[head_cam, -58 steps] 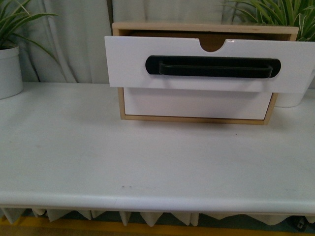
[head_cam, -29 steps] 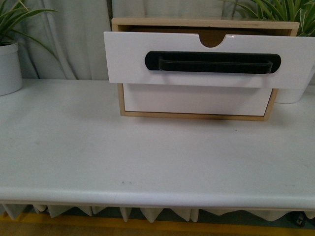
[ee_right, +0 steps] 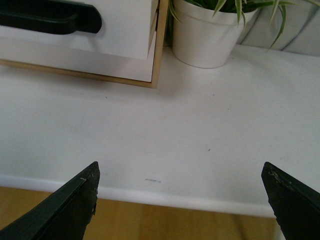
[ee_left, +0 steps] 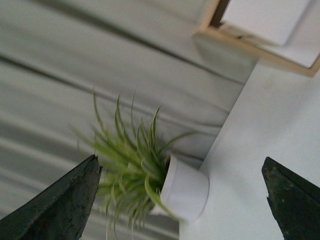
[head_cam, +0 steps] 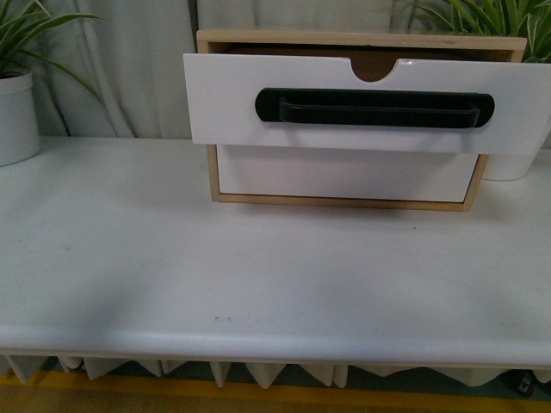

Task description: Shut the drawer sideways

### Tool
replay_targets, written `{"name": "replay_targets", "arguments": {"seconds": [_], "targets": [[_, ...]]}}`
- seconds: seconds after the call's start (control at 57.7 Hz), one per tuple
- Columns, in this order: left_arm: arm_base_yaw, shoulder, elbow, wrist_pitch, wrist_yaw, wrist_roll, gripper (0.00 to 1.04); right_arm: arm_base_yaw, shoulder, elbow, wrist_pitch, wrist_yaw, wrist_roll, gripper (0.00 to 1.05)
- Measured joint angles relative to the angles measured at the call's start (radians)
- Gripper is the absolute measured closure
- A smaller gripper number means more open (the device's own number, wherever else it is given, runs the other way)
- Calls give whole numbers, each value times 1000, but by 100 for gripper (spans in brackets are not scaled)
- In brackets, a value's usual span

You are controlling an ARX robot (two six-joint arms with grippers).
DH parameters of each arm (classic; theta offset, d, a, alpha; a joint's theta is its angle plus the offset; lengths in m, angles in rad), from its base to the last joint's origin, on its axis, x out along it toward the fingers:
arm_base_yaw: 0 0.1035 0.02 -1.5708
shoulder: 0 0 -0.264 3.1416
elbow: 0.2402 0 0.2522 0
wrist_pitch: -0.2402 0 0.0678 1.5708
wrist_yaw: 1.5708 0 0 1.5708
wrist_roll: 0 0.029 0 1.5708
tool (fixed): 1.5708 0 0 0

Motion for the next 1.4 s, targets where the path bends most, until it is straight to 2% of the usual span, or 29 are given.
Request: {"name": "replay_targets", "arguments": {"seconds": [0.087, 0.191, 0.468, 0.642, 0.78, 1.405], "targets": [[-6, 90, 43, -5, 104, 80, 6, 8, 72, 85, -40, -8, -124, 9], [-5, 179, 116, -29, 178, 159, 6, 18, 161, 191, -80, -10, -266, 9], [0, 358, 298, -94, 269, 295, 6, 76, 341, 414, -136, 15, -443, 9], [-27, 470, 430, -122, 270, 382, 6, 135, 454, 517, -202, 32, -541, 9], [-55, 553, 503, -105, 243, 428, 6, 157, 496, 544, -219, 31, -560, 9], [-141, 764, 729, -115, 190, 447, 6, 158, 589, 646, -284, 11, -620, 9]]}}
